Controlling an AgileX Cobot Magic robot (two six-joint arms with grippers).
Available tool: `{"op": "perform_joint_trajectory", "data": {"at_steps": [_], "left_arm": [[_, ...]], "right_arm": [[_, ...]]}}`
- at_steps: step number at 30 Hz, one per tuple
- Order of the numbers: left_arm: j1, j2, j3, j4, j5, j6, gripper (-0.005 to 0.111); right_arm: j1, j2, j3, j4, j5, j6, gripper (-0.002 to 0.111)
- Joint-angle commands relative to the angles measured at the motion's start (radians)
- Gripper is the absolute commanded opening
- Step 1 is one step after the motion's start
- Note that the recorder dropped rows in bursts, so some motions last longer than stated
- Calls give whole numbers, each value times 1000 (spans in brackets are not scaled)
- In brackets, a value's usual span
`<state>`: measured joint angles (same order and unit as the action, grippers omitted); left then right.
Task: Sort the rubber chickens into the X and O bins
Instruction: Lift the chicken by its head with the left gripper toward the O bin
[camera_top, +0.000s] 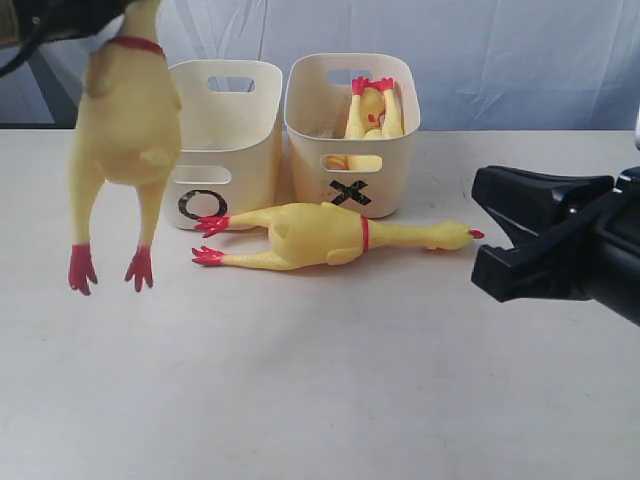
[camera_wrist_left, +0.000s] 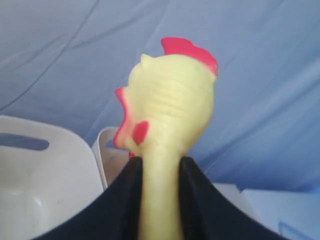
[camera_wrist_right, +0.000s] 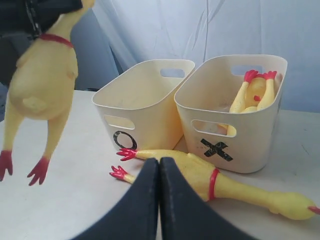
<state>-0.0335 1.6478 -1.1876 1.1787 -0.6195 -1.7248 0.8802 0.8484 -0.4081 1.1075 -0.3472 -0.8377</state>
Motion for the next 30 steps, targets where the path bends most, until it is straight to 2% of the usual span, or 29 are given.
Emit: {"op": "perform_joint_trajectory", "data": {"at_steps": [1,2,5,10,13,18,30], "left_arm": [[89,-10,-1,-177,-92,50,0],[117,3,-1,-231,-126,87,0],[148,45,-1,-325,-243,135,0],[164,157,-26,-494,-453,204,0],[164,251,-114,-555,-552,200,0],[164,350,-271,-619,-602,200,0],[164,498,-483,-692,-602,274,0]], "right_arm": [[1,-7,3,-1,4,-2,-1],[1,-7,3,-1,6,-2,-1],[1,-7,3,-1,21,-2,-1],[1,-7,3,-4,45,-2,-1],[1,-7,3,-4,45,-2,-1],[1,-7,3,-4,45,-2,-1],[1,-7,3,-4,46,-2,-1]]}}
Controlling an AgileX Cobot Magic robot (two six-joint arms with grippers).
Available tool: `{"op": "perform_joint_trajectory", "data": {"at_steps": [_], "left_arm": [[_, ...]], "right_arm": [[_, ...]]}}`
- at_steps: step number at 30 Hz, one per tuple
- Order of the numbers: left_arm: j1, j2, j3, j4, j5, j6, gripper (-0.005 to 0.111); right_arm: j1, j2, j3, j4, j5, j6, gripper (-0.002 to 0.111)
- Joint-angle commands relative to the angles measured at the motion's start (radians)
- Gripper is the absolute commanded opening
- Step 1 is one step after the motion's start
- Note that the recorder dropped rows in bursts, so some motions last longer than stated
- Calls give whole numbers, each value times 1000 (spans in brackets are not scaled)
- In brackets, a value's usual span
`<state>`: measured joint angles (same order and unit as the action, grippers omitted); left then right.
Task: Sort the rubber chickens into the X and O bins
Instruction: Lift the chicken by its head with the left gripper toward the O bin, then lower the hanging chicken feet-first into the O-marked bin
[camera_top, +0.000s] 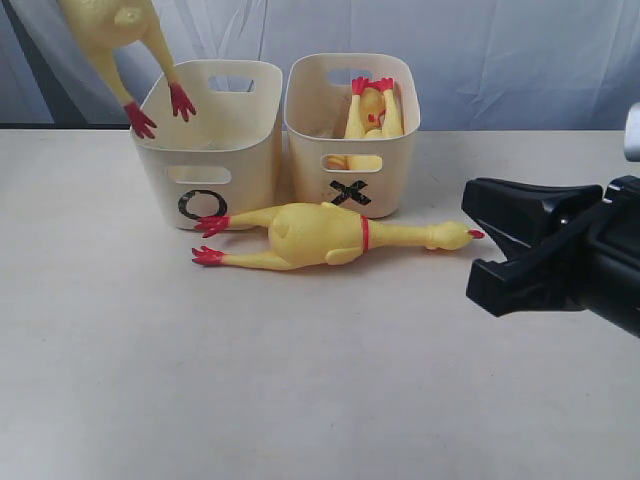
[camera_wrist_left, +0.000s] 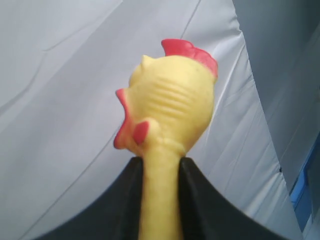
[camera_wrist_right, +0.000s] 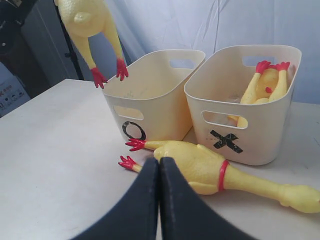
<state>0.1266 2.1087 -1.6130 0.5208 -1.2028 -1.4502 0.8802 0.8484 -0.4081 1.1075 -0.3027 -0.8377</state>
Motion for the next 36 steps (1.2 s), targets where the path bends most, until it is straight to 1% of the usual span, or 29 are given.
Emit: {"op": "perform_joint_trajectory", "data": {"at_steps": [1,12,14,17,20,22,27,30,36], "left_arm": [[1,54,-80,-34,-18,0,0],[-52,195,-259,-60,-18,19,0],[-64,217,-288,-25,-18,19,0],[-78,232,-315,61,-18,66,0],[-96,232,-323,132,55,121,0],[-108,232,-323,136,87,151,0],[-121,251,-323,143,126,156,0],[-131,264,-323,122,165,154,0],[-168,264,-323,41,331,161,0]], "right_arm": [[1,-7,3,-4,4,-2,-1],[1,-7,3,-4,6,-2,-1],[1,-7,3,-4,6,-2,-1],[1,-7,3,-4,9,-2,-1],[1,-7,3,-4,10,-2,-1],[1,-7,3,-4,10,-2,-1],[1,-7,3,-4,19,-2,-1],[1,-7,3,-4,27,-2,-1],[1,-7,3,-1,37,-2,-1]]}}
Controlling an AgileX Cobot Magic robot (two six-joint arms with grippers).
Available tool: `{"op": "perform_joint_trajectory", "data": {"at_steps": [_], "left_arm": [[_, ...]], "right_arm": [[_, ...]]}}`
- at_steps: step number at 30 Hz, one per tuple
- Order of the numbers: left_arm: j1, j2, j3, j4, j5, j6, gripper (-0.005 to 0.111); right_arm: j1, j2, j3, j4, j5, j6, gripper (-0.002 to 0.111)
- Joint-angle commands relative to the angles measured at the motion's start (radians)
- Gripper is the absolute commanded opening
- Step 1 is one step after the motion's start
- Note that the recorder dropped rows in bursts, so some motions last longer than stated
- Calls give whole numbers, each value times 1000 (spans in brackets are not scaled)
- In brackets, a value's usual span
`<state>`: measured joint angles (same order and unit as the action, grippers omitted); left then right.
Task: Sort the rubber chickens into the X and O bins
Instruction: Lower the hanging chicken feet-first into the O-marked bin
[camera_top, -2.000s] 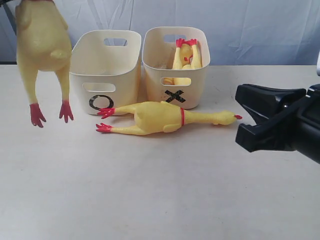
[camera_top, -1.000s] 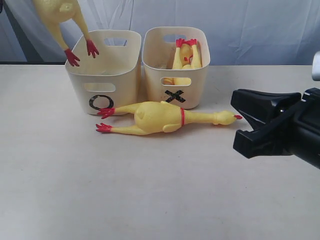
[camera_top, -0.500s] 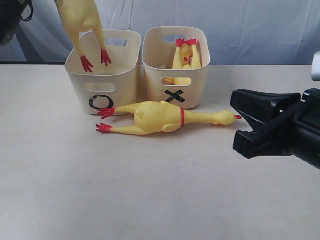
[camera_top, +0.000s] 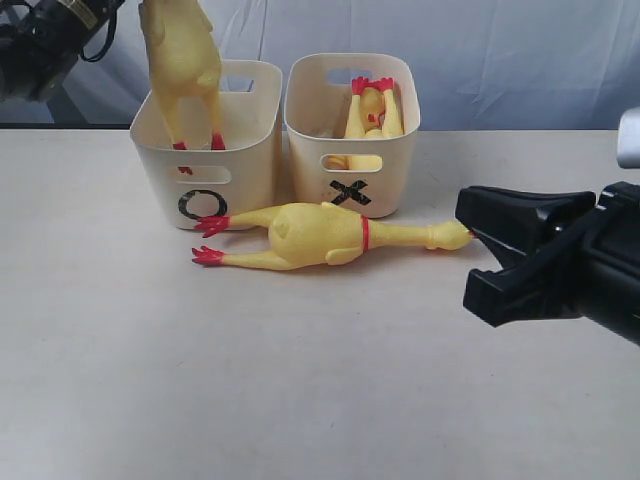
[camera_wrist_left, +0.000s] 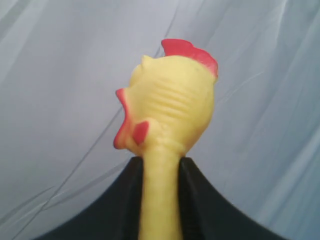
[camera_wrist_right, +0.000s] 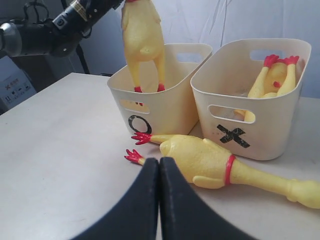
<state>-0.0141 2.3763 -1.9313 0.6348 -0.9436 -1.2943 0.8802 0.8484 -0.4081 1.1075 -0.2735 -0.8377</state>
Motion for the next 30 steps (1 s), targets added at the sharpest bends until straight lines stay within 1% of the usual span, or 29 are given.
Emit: {"op": "perform_joint_trajectory", "data": {"at_steps": [1,6,10,22,25,30], "left_arm": [[-30,-4,-5,-78,96,21,0],[-48,-3,-5,-89,146,49,0],[-60,5,-5,-87,214,49,0],[-69,45,-5,-79,256,47,1],[-69,45,-5,-79,256,49,8],[-69,45,-5,-80,256,49,24]], "right_arm": [[1,-7,3,-1,8,-2,-1],[1,-7,3,-1,10,-2,-1],[1,-7,3,-1,10,-2,-1],[1,-7,3,-1,13,-2,-1],[1,-7,3,-1,13,-2,-1],[1,-7,3,-1,14,-2,-1]]}}
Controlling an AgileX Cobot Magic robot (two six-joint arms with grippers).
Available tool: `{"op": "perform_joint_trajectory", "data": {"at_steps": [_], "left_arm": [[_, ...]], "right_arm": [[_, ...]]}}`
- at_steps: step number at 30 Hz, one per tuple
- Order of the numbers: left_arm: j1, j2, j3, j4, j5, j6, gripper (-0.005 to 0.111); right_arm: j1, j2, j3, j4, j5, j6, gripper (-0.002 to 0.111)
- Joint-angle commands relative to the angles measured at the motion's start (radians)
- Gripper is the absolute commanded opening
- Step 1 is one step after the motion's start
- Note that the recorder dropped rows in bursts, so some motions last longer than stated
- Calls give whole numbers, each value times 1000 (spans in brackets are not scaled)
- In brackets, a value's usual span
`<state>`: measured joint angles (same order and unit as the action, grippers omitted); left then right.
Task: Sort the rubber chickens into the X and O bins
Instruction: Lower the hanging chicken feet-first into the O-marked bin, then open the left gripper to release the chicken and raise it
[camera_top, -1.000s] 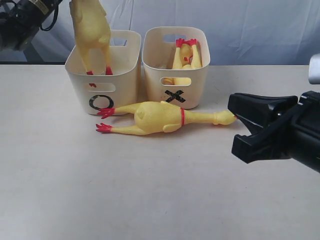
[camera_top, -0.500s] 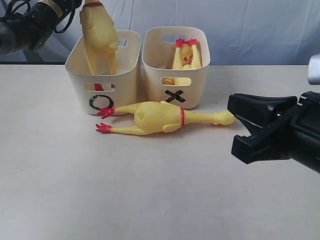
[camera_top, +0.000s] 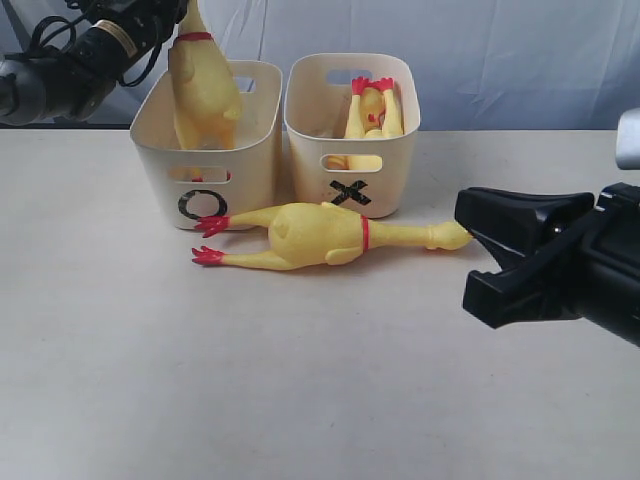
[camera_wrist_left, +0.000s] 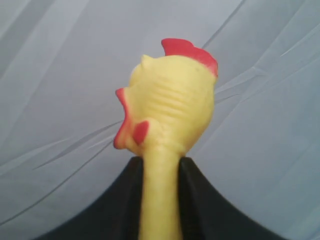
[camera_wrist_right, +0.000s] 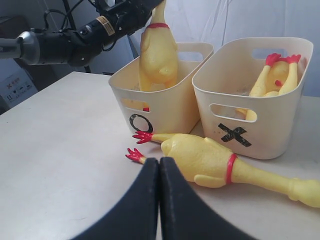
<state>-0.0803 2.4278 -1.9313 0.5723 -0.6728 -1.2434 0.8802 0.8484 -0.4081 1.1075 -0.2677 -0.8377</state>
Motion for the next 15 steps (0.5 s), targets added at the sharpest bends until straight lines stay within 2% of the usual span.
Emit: {"op": "perform_joint_trajectory", "data": {"at_steps": [1,6,15], "left_arm": [[-3,-7,-5,-18,-15,-2,28],[-3,-7,-5,-18,-4,-2,40],[-3,-7,-5,-2,79,-2,43]], "right_arm": [[1,-7,3,-1,8,-2,-1],[1,-7,3,-1,11,-2,-1],[1,-7,3,-1,11,-2,-1]]}}
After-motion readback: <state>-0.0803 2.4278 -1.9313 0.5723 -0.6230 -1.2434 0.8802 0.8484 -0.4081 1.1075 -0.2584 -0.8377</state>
